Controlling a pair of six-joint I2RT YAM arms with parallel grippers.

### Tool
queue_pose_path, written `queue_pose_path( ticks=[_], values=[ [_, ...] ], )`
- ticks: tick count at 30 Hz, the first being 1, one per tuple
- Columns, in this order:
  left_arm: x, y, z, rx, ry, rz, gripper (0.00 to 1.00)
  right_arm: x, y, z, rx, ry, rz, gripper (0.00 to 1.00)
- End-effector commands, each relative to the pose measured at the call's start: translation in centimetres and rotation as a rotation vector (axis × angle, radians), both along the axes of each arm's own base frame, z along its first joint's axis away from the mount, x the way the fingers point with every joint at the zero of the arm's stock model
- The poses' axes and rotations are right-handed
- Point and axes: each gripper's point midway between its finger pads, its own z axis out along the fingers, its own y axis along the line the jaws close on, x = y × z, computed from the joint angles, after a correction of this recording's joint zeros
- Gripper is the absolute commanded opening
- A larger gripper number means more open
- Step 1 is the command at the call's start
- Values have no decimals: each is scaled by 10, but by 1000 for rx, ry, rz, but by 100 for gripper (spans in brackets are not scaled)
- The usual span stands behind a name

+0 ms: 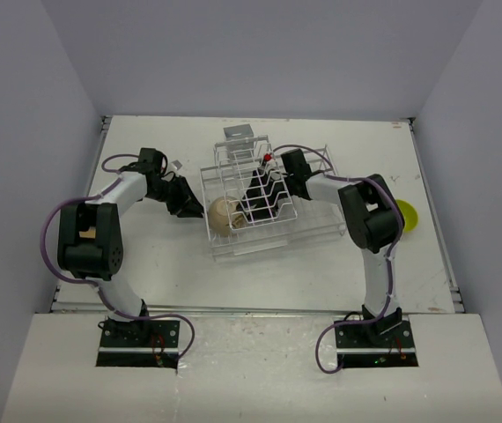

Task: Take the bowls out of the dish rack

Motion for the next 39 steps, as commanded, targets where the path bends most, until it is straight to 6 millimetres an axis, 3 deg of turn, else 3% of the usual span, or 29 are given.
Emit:
queue_pose_path(
  ticks=[1, 16, 29, 39],
  values=[
    [1, -18, 19, -112, -46, -55, 24, 6, 11, 10, 57, -25, 16, 71],
    [0, -17, 18, -109, -45, -58, 25, -1, 15, 32, 219, 16, 7, 64],
    [-2, -18, 18, -114, -44, -61, 25, -4, 16, 34, 294, 91, -28, 49],
    [-2, -18, 19, -117, -48, -62, 25, -1, 22, 32, 312, 124, -65, 43]
  ],
)
